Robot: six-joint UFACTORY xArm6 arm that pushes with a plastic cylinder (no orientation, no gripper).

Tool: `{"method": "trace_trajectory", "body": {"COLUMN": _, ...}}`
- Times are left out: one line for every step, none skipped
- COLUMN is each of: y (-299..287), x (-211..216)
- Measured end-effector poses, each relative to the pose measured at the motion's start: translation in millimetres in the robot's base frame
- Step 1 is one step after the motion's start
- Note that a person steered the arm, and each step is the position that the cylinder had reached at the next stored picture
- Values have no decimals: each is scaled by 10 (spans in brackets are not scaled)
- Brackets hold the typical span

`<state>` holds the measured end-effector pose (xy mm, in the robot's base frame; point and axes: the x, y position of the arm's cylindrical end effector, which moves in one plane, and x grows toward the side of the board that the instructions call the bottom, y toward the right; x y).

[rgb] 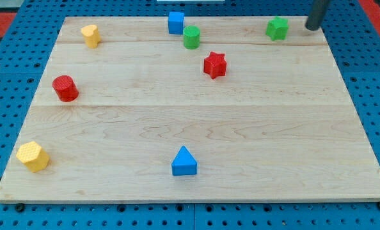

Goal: Move the green star to the bottom right of the green circle

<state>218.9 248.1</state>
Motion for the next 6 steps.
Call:
{"method": "trace_trajectory", "body": {"y": -592, "x": 23}}
{"method": "trace_trajectory", "body": {"y": -1182, "x": 292}}
{"method": "trace_trajectory", "body": {"y": -1017, "x": 604}}
{"method": "trace_trajectory", "body": {"y": -1409, "x": 742}}
{"method": "trace_trajectory", "body": {"y": -1156, "x": 538}}
{"method": "trace_trajectory", "body": {"y": -1184, "x": 304}}
